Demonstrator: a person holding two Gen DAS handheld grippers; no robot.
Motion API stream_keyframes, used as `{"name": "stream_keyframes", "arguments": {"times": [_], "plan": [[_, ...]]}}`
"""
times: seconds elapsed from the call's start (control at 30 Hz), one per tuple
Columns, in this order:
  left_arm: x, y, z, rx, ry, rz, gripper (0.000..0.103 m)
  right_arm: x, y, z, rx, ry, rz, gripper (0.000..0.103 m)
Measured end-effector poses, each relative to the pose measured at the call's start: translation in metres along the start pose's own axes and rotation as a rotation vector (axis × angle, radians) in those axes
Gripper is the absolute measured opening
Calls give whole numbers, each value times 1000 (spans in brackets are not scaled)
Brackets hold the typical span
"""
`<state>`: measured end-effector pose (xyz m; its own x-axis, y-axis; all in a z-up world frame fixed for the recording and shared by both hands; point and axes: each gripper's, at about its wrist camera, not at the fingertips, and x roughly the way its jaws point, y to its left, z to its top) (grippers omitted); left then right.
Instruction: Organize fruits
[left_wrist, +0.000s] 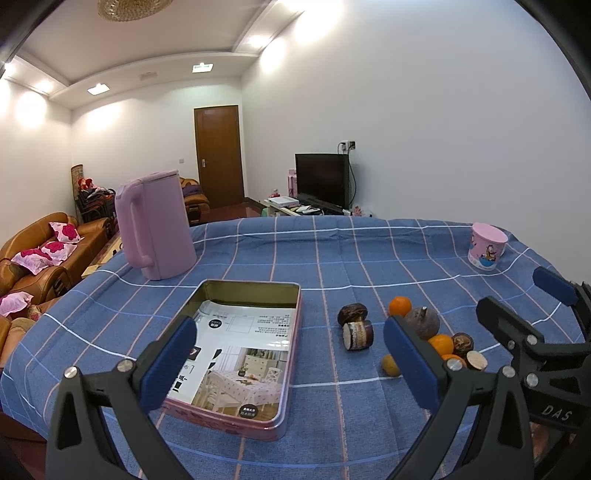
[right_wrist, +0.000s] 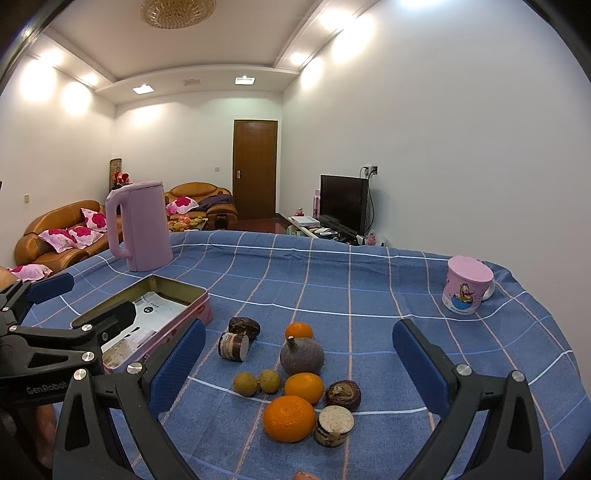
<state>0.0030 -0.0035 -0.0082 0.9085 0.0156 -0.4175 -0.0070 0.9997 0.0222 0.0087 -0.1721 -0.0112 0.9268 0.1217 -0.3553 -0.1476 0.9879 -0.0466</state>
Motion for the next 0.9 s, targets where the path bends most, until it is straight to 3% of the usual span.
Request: {"name": "stream_keyframes", "arguments": {"times": [0.9], "plan": [[1, 3, -3, -3, 3, -1, 103, 0, 3, -1, 0, 4, 3, 102]]}}
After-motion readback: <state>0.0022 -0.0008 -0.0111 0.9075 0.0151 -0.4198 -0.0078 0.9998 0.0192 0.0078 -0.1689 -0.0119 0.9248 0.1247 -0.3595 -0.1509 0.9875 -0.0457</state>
